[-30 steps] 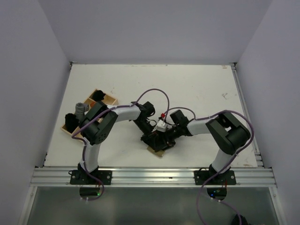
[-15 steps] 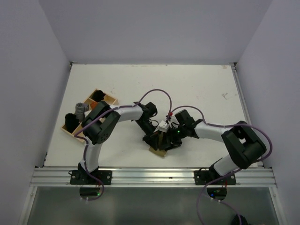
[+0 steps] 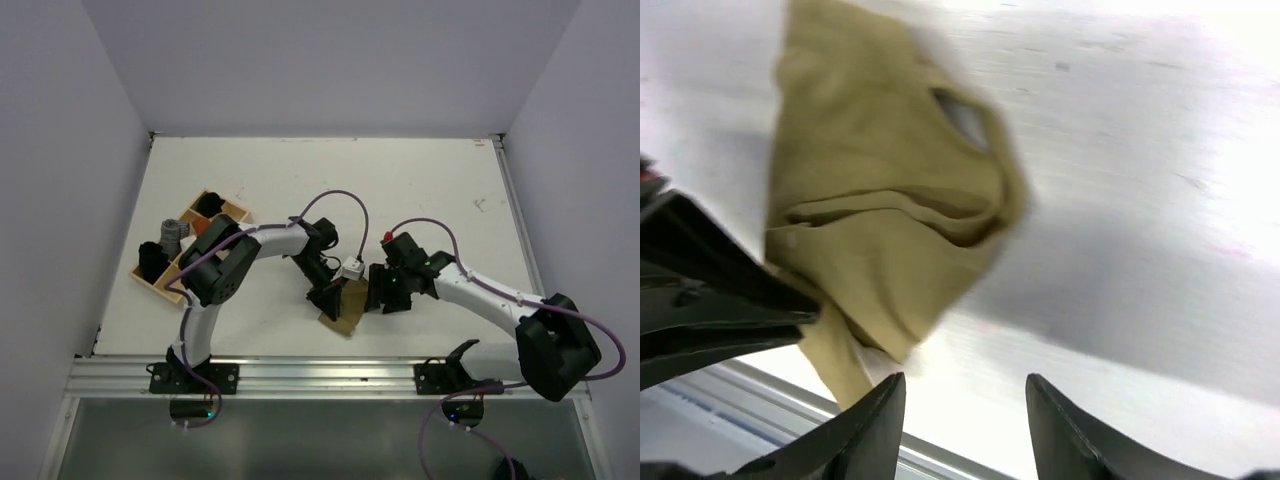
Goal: Roll the underwear
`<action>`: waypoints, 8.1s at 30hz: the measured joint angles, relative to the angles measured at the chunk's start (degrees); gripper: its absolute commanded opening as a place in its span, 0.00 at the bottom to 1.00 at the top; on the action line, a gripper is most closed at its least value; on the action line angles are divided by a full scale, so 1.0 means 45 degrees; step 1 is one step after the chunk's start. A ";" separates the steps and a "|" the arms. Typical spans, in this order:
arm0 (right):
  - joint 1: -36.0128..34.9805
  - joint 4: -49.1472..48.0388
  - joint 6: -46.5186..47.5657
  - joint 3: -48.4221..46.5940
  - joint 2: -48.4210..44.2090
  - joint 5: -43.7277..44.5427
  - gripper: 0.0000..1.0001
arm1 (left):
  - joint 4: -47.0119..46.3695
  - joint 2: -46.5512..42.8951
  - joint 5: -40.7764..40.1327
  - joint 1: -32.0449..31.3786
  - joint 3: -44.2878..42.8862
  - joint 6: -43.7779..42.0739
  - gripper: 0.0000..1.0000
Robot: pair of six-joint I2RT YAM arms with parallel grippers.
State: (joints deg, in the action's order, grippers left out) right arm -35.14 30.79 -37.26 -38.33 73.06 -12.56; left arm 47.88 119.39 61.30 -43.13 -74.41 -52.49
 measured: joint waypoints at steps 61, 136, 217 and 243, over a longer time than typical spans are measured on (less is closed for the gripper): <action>-0.9194 0.2793 0.5780 -0.5450 0.6625 0.8194 0.51 | 0.2404 0.1622 -0.0170 -0.0015 -0.2268 0.0549 0.05; -0.1875 -0.1851 0.6013 -0.5139 0.8160 -0.6421 0.13 | -1.1089 -0.5848 -0.4813 0.7305 0.0005 1.4047 0.15; 0.1501 -0.1093 0.4537 -0.3895 0.7456 -0.7684 0.47 | 0.2691 0.0588 -0.1093 0.1481 -0.1875 -0.3536 0.01; -0.5702 0.1326 0.1175 -0.3327 -0.0928 0.6951 0.49 | 0.4274 0.2302 -0.1161 0.1375 -0.4469 -0.1438 0.04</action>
State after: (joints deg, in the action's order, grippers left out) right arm -60.80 36.75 -31.97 -53.30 68.88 18.72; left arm 67.11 129.75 56.07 -36.95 -94.52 -58.96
